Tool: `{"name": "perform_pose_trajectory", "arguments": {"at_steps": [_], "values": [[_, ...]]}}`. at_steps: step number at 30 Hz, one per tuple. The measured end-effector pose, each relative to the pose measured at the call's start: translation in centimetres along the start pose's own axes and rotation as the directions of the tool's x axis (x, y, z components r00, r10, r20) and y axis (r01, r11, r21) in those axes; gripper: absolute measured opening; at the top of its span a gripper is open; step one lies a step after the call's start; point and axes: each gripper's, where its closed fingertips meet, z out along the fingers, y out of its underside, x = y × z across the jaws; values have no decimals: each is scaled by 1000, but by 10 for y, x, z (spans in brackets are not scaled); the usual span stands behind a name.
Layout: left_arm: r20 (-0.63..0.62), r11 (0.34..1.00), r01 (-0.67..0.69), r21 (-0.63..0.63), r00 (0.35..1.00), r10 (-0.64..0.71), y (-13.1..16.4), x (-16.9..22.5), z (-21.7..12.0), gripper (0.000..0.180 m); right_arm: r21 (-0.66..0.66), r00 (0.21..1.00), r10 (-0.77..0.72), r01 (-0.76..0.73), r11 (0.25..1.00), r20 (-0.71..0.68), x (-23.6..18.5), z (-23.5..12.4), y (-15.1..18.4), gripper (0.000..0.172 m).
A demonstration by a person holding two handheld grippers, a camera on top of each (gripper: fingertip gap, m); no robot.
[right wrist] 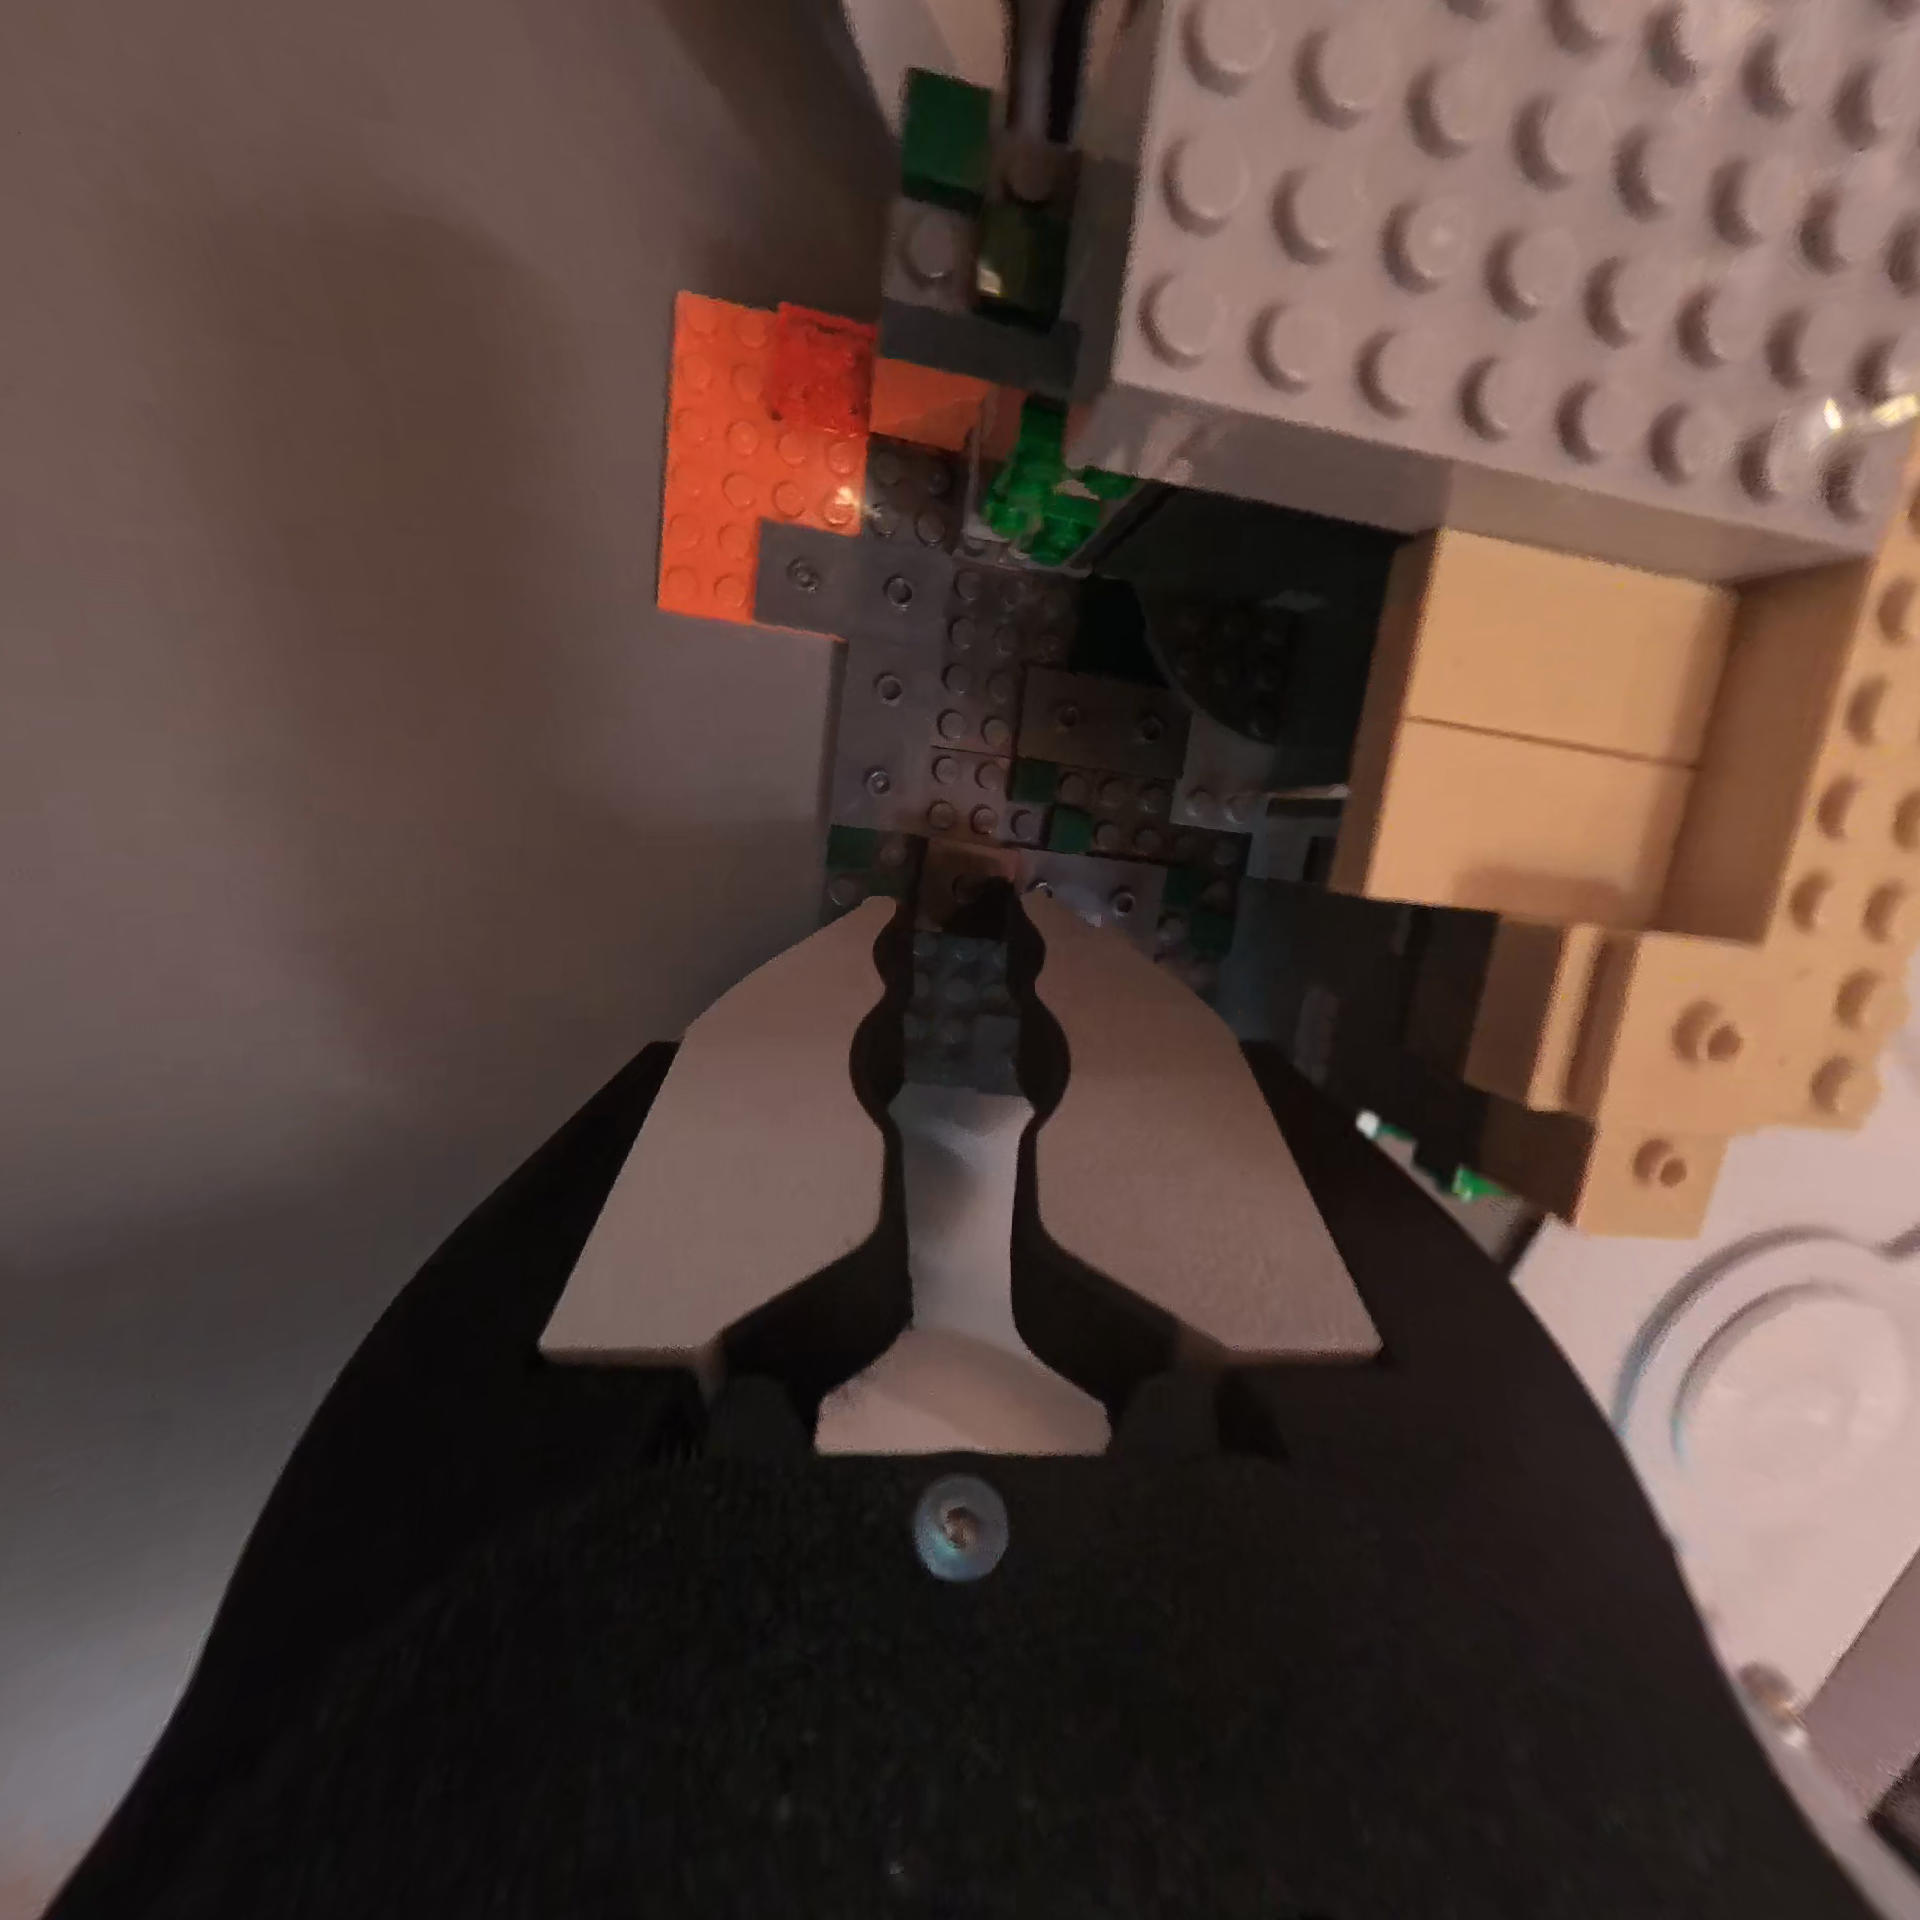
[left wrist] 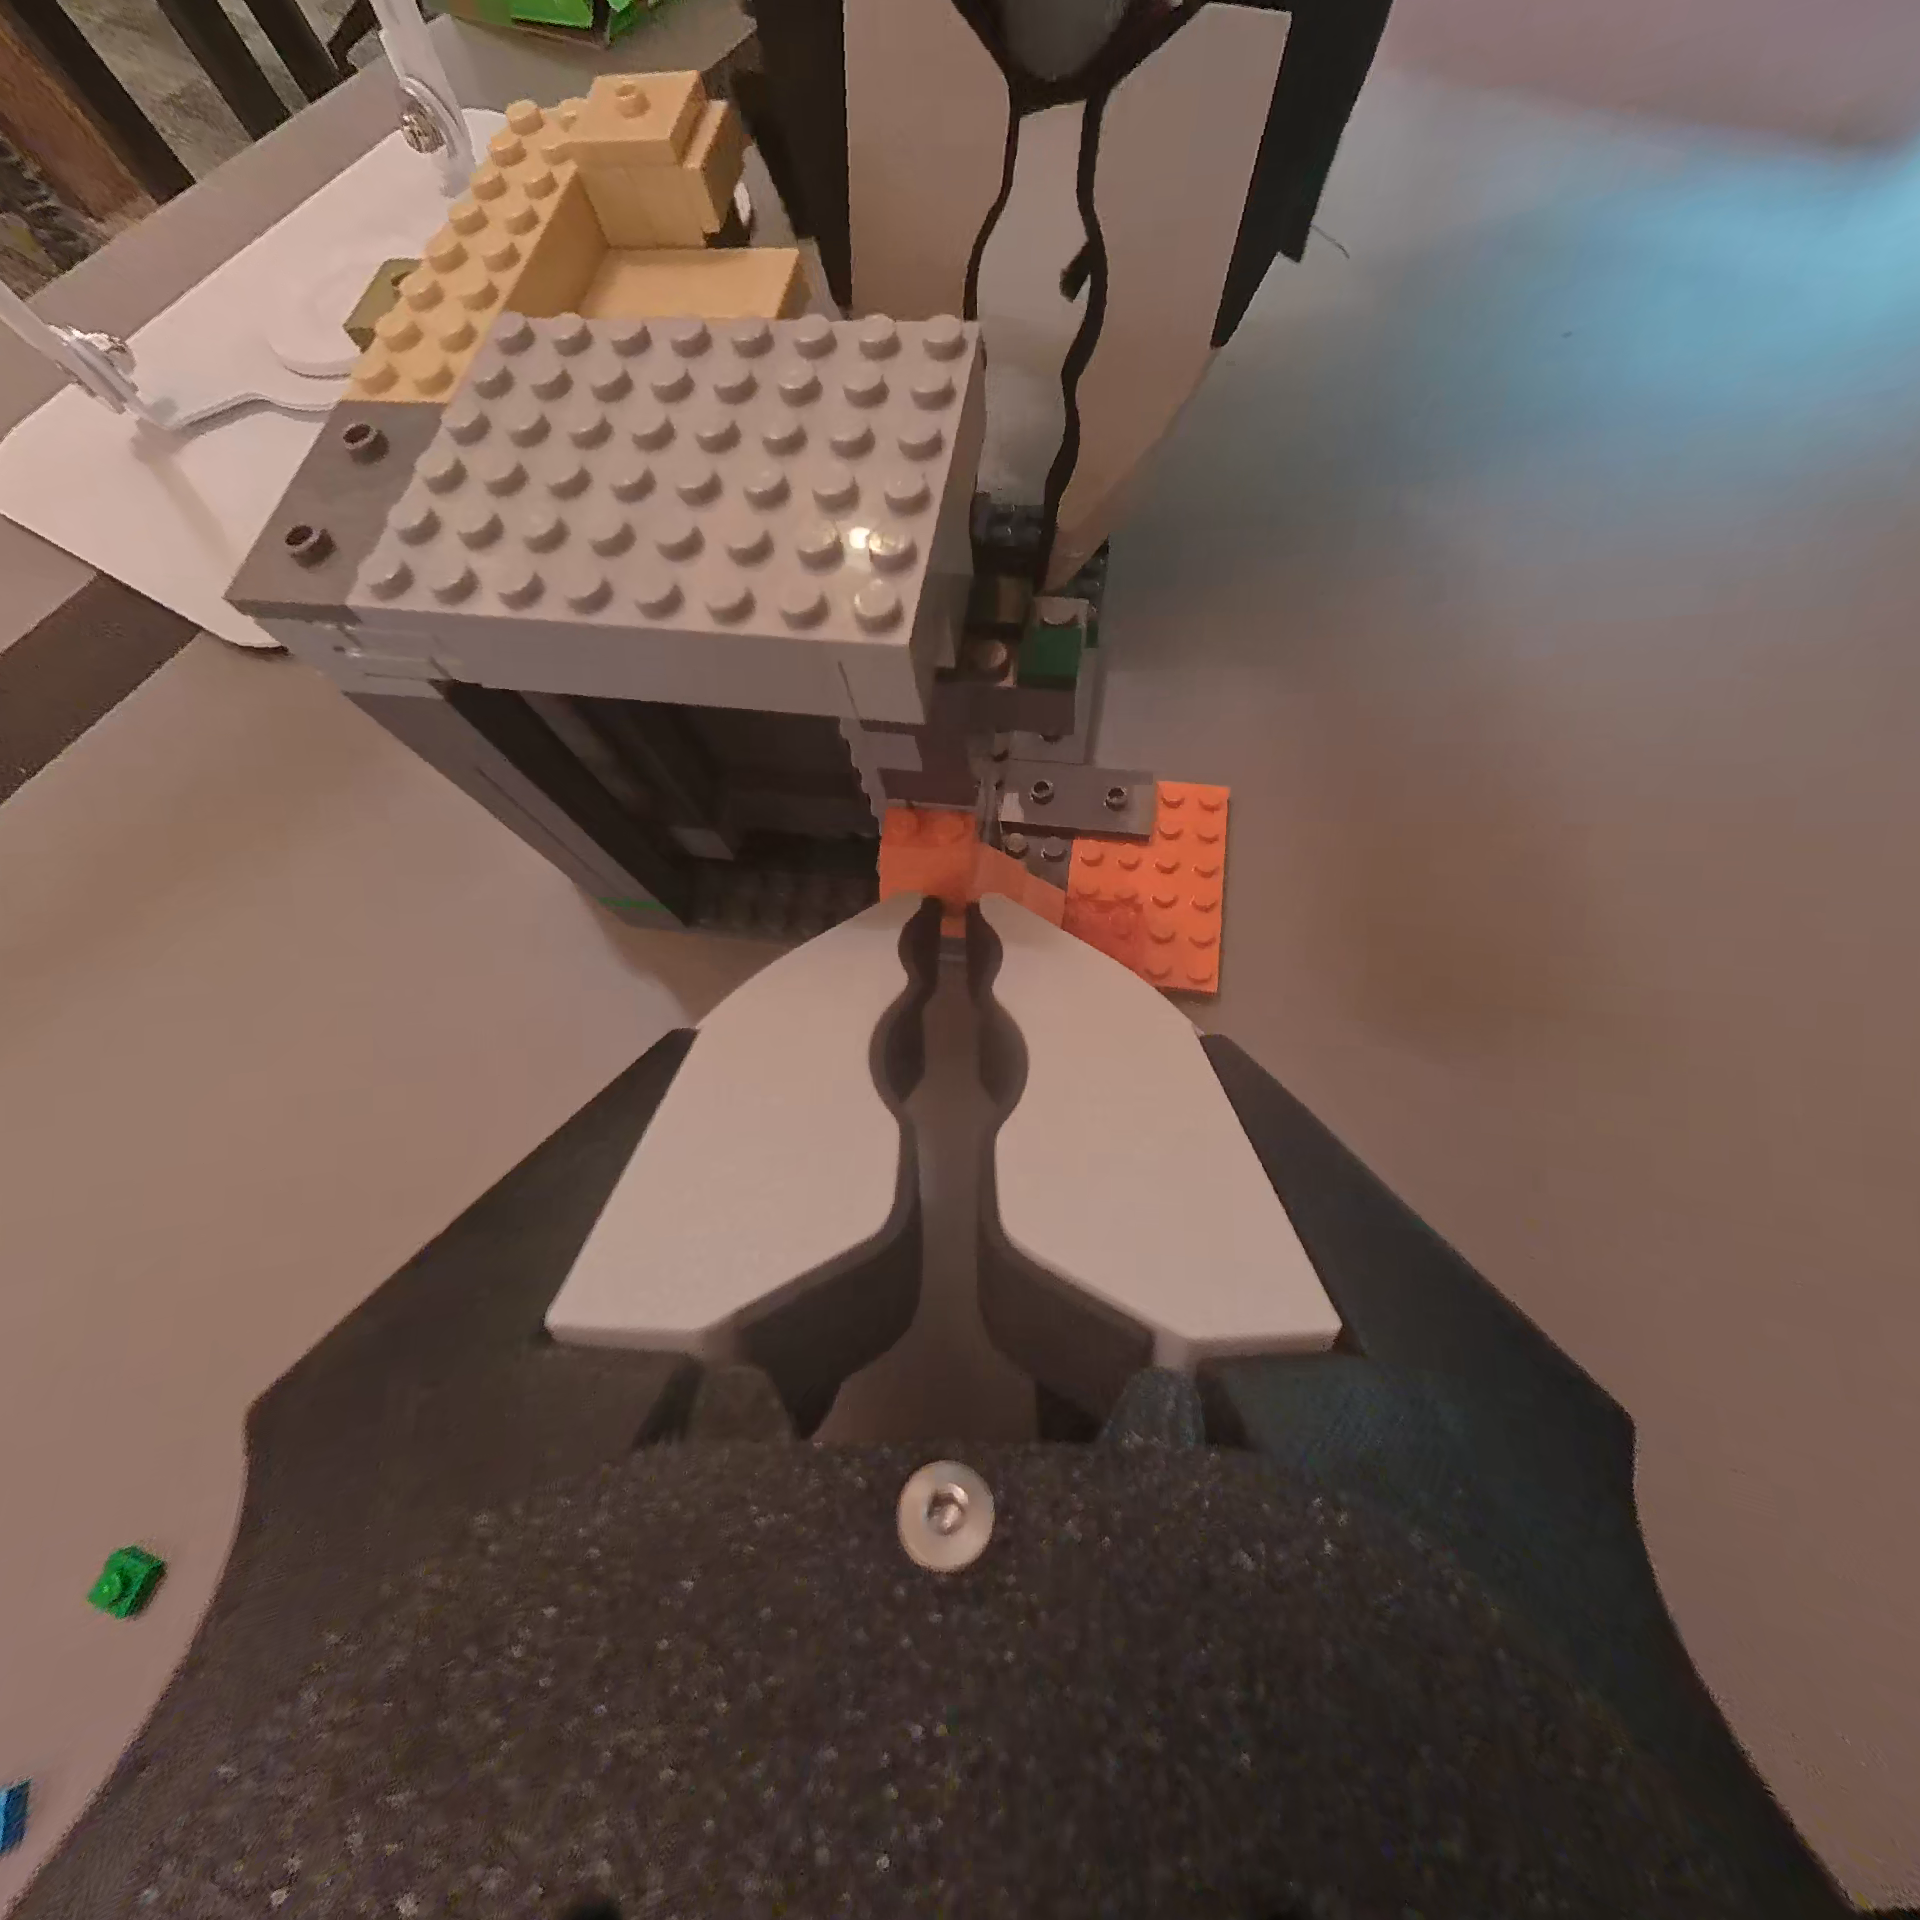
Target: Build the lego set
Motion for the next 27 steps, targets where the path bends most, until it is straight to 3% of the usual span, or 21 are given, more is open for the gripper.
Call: {"name": "perform_pose_trajectory", "arguments": {"at_steps": [8, 13, 21, 27], "values": [[46, 1000, -18, -8, 999, 18, -3, -5, 3, 8, 116, 954, 245, -228, 967, -173, -3, -10, 3, 35], [133, 999, -32, -9, 991, 33, -2, -20, 4, 7, 160, 904, 353, -322, 933, -241, 9, 0, 0, 17], [274, 998, -21, 67, 962, 1, -10, -47, -20, 6, 170, 846, 429, -394, 903, -315, 37, 8, -9, 17], [241, 992, -44, 118, 970, 14, -18, -39, -28, 0, 188, 803, 484, -446, 875, -347, 56, 14, -17, 16]]}}
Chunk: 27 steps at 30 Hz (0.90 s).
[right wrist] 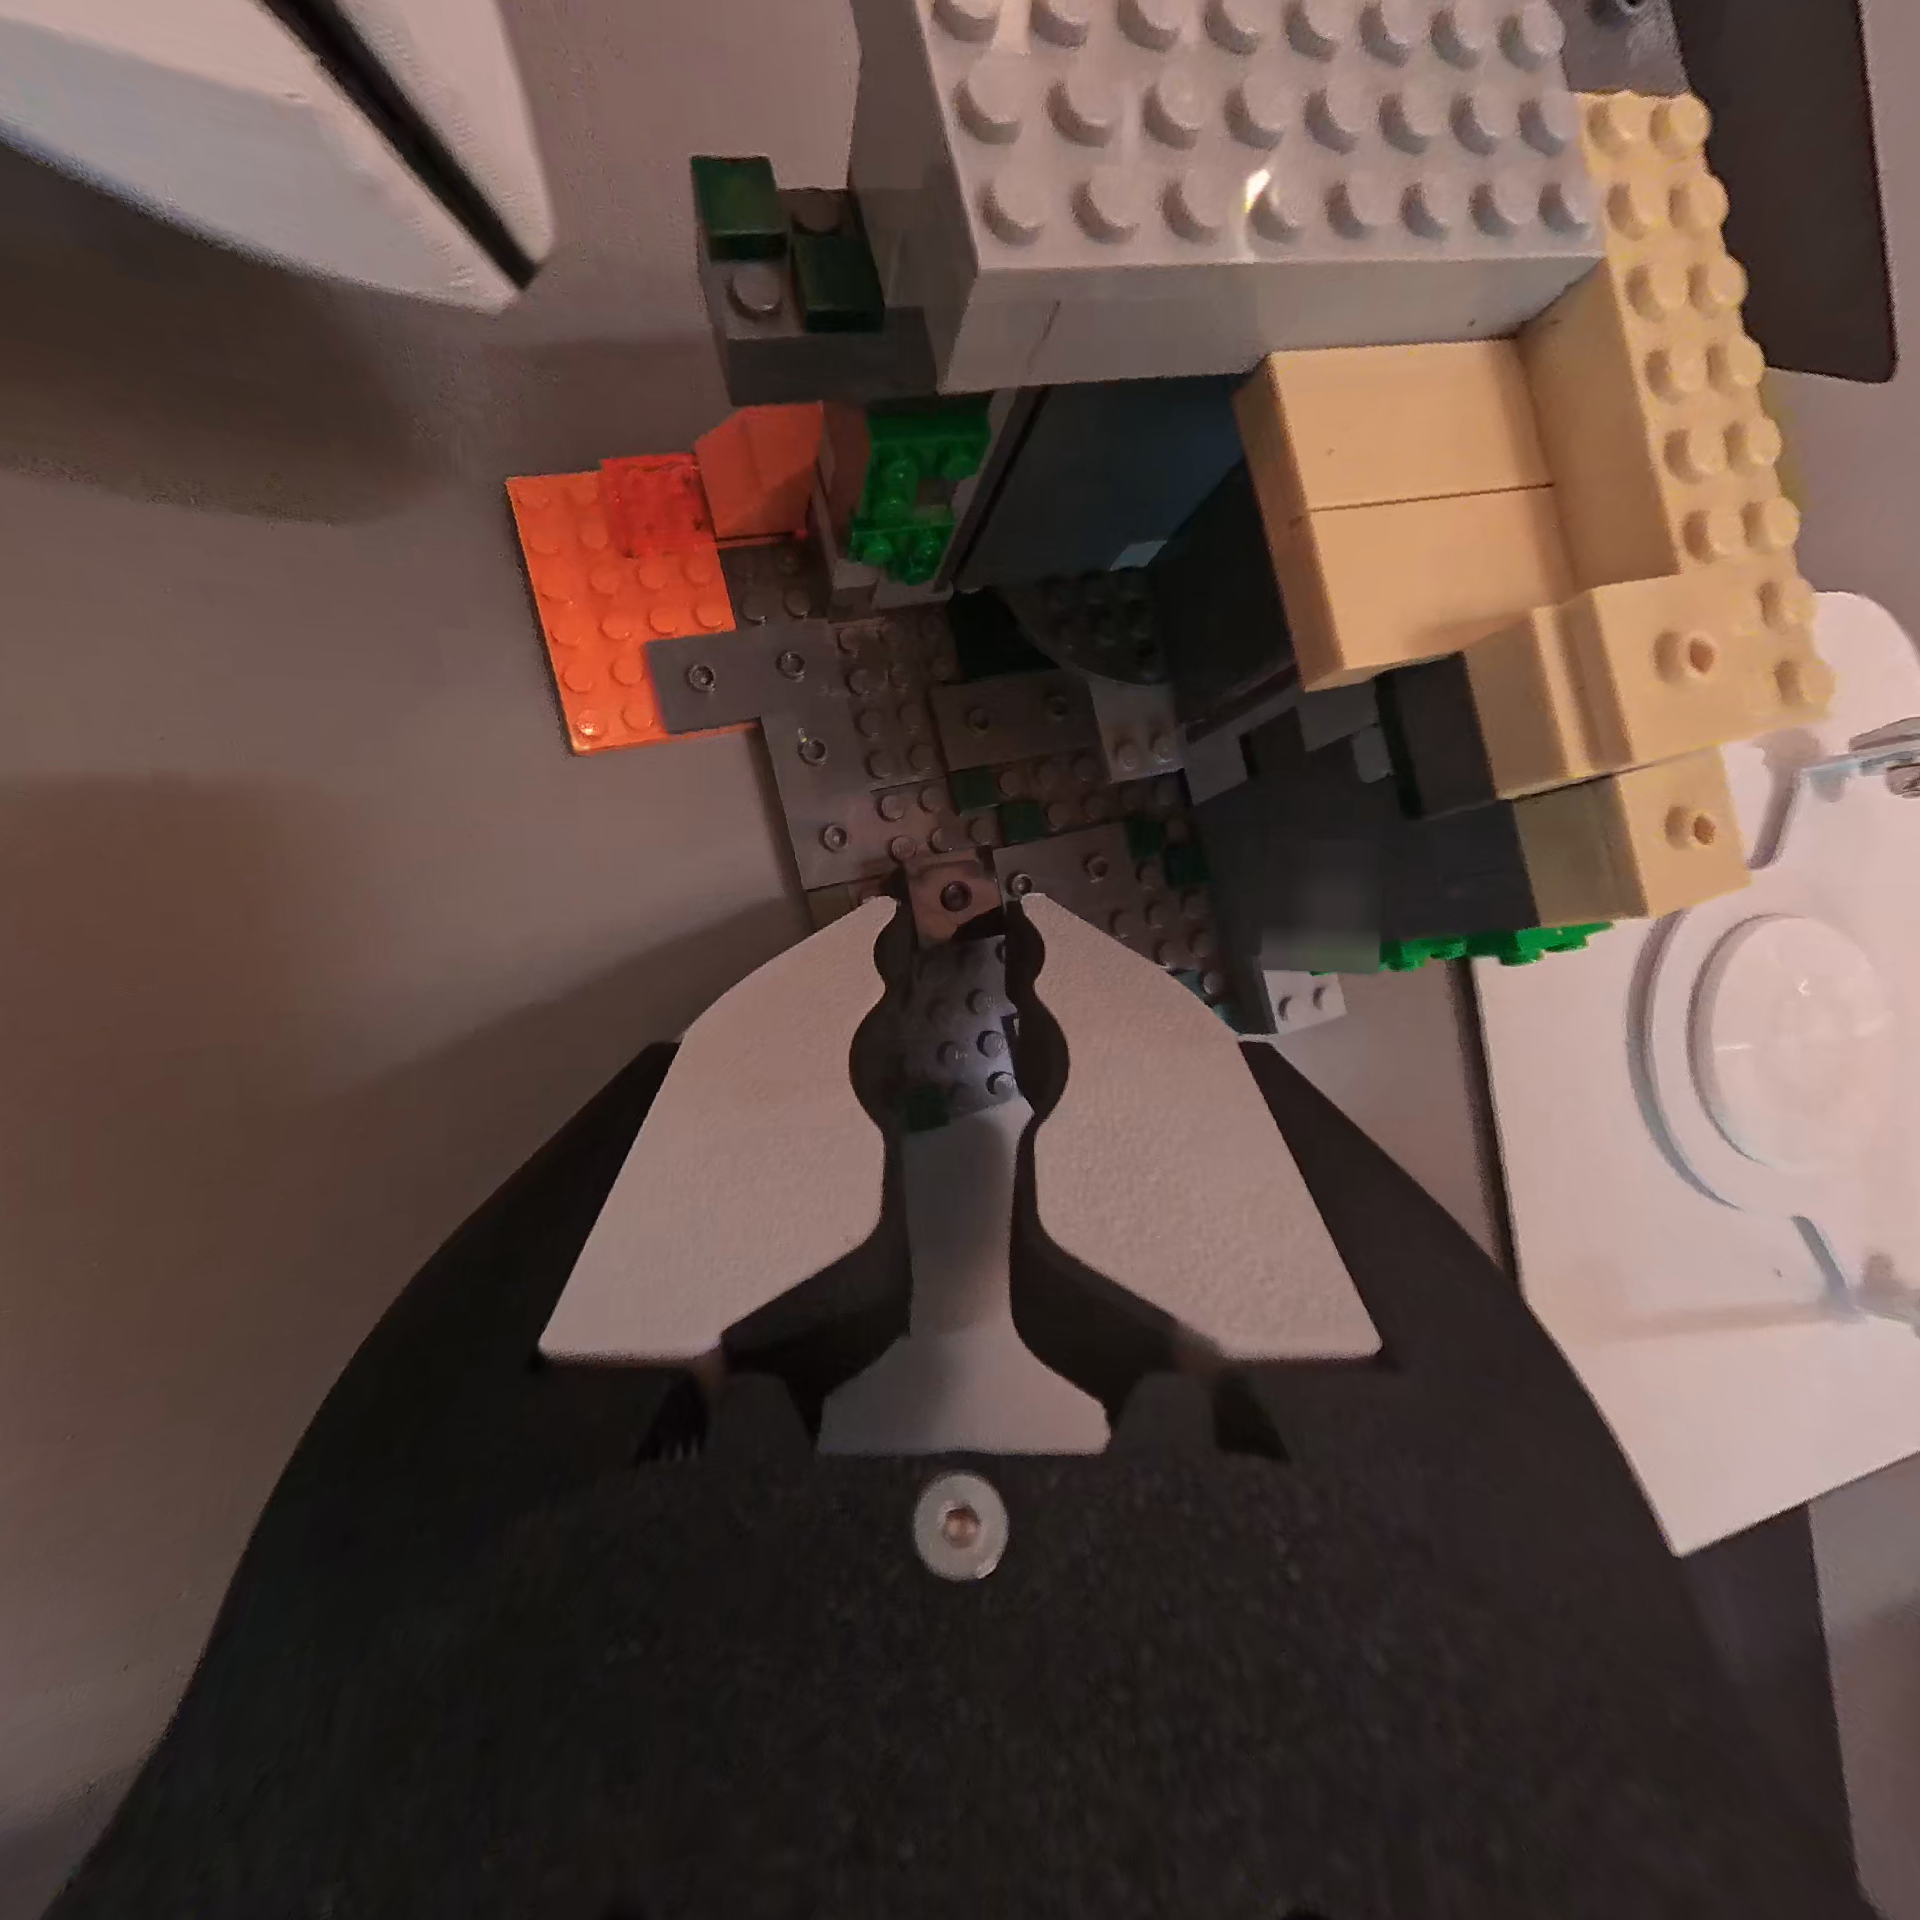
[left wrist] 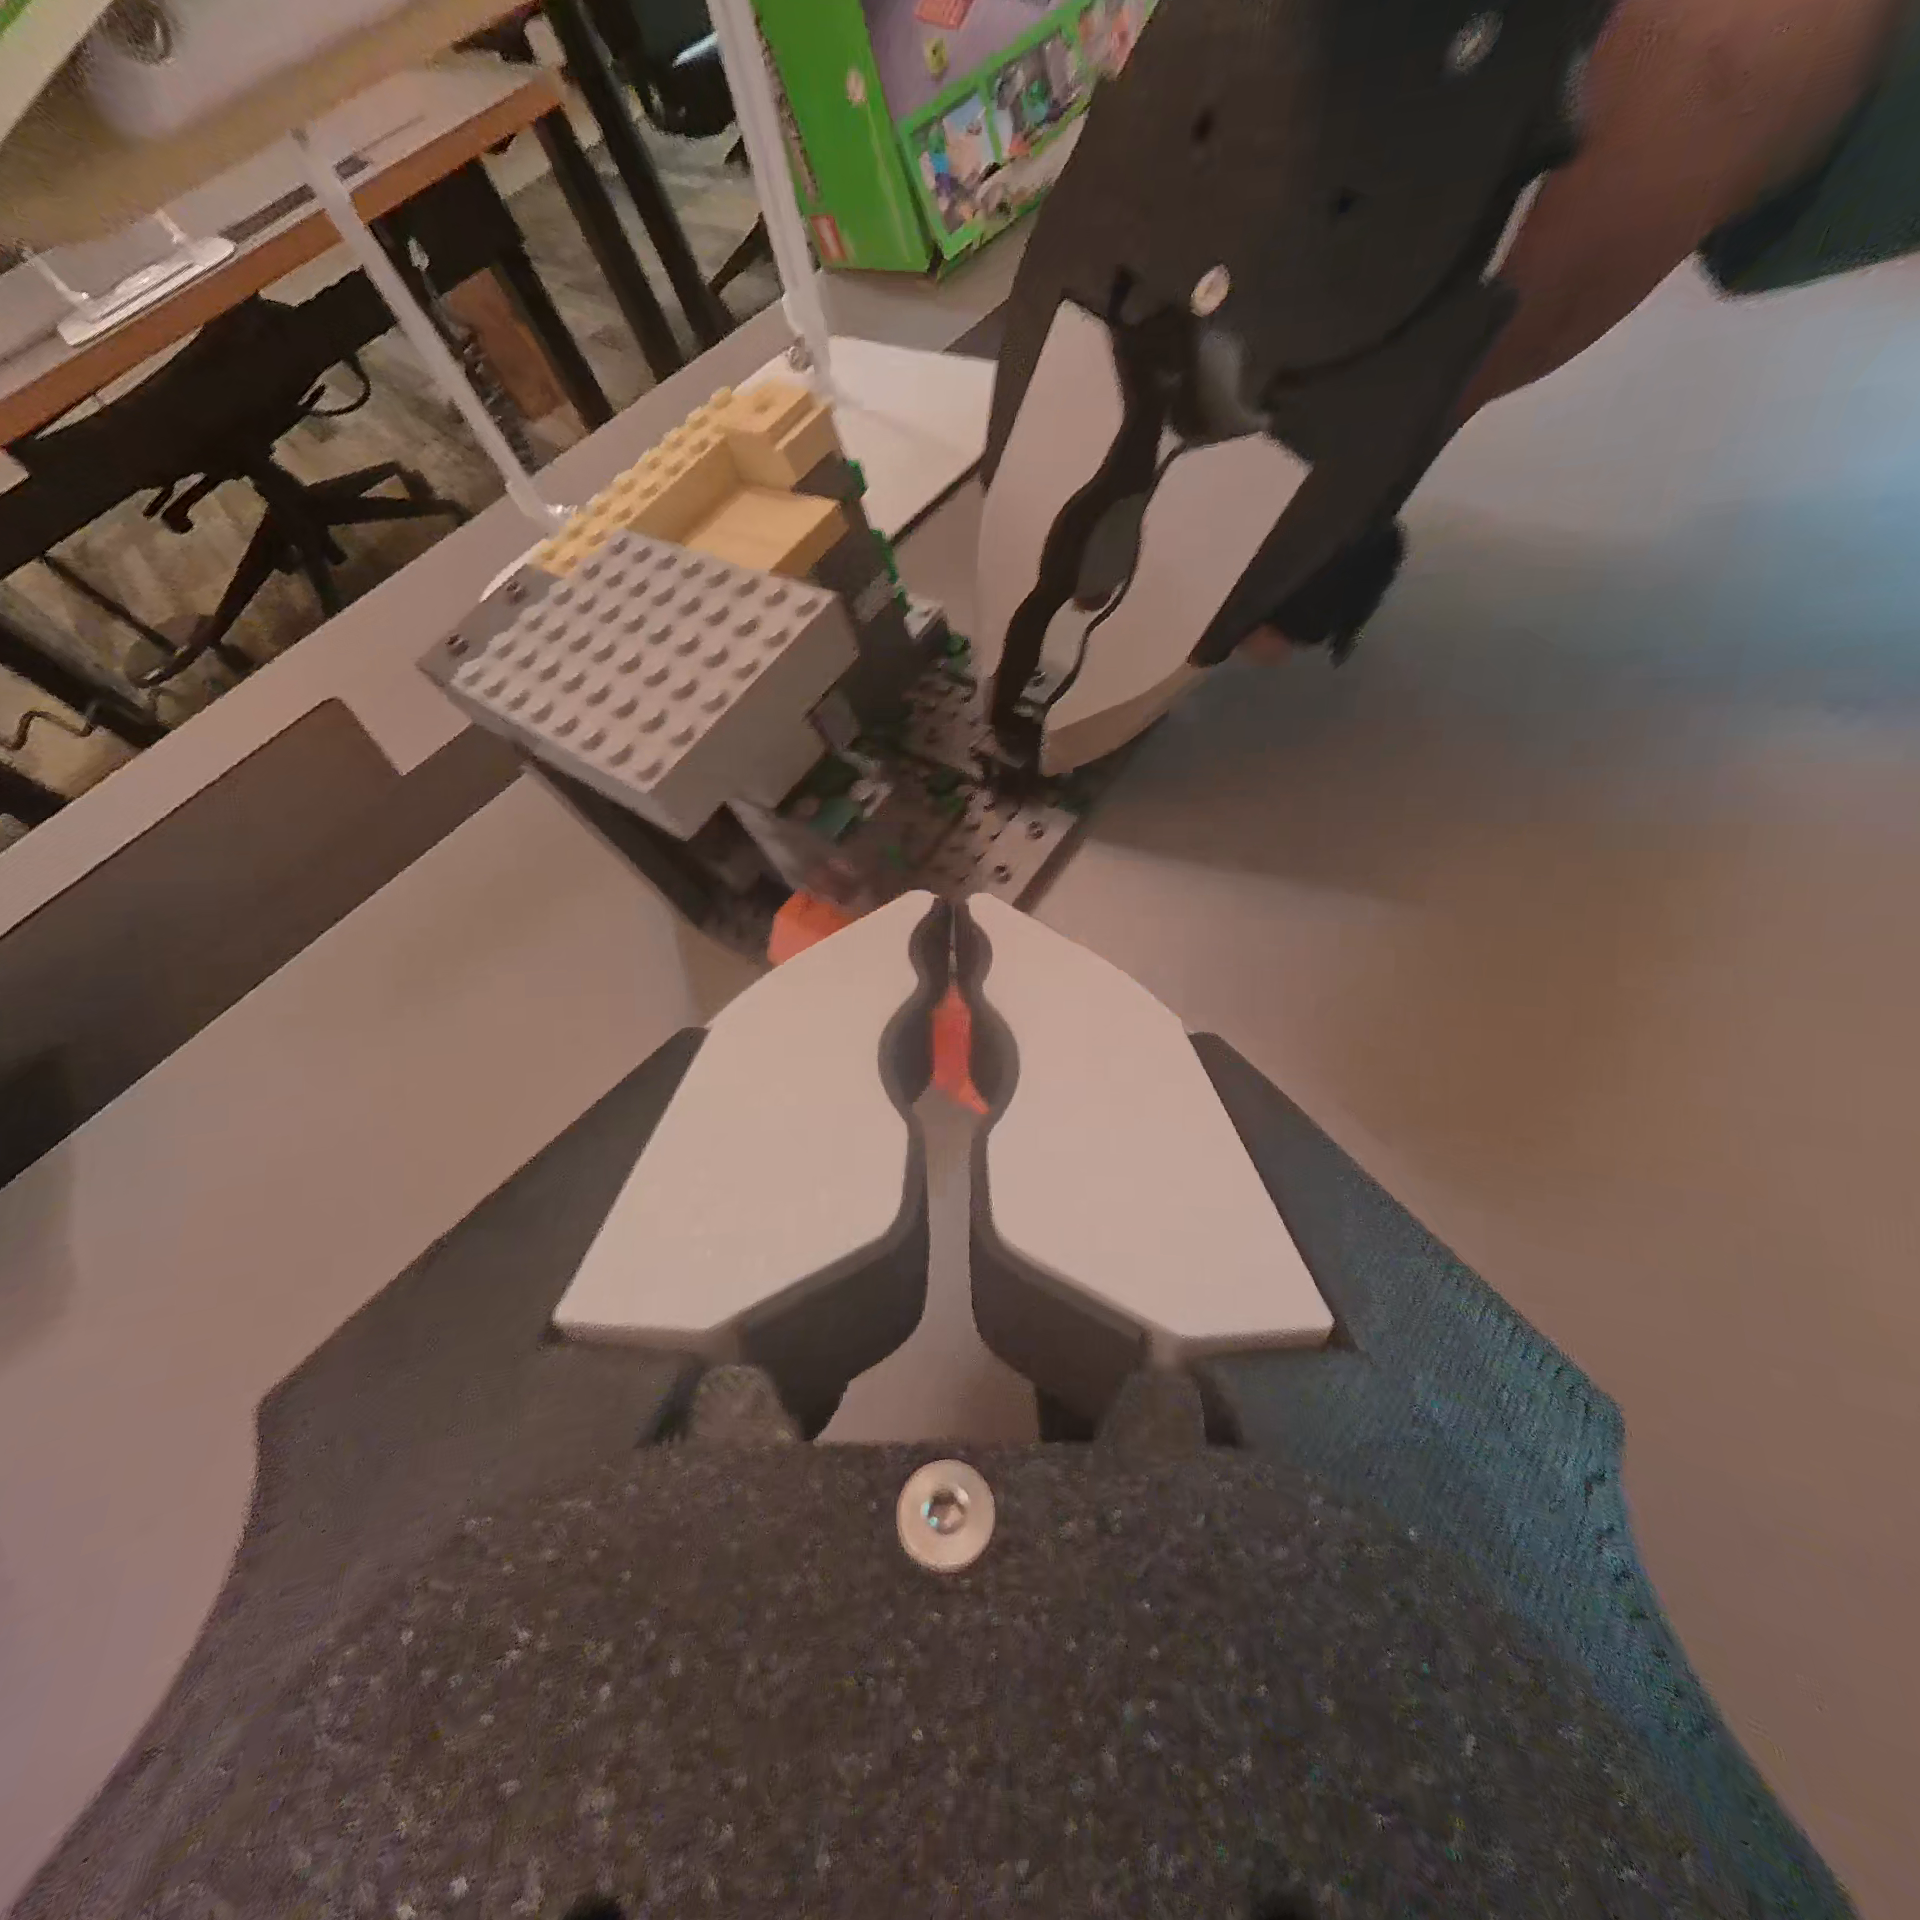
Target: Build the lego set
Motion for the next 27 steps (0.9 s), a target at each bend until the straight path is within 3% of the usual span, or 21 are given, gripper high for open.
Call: {"name": "perform_pose_trajectory", "arguments": {"at_steps": [3, 6, 13, 18, 24, 27], "values": [[-27, 998, 16, 65, 1000, -14, -11, 5, -7, 0, 15, 999, 26, -26, 1000, -23, -2, 1, -4, 15], [-11, 993, 23, 114, 1000, -22, -20, 6, -14, 0, 131, 996, 54, -45, 990, -64, -6, -18, -16, 13], [84, 980, -18, 198, 996, 1, -37, 0, -23, 0, 456, 953, 275, -190, 869, -127, -24, -116, -36, 20], [89, 980, -44, 197, 996, 26, -38, 7, -21, 0, 565, 851, 428, -201, 800, -303, -15, -176, 11, 29], [82, 984, -32, 175, 996, 18, -32, 11, -14, 0, 652, 690, 584, -212, 728, -429, 17, -205, 85, 31], [89, 979, 17, 204, 995, -36, -36, 6, -16, 0, 700, 592, 656, -206, 684, -468, 30, -217, 101, 14]]}}
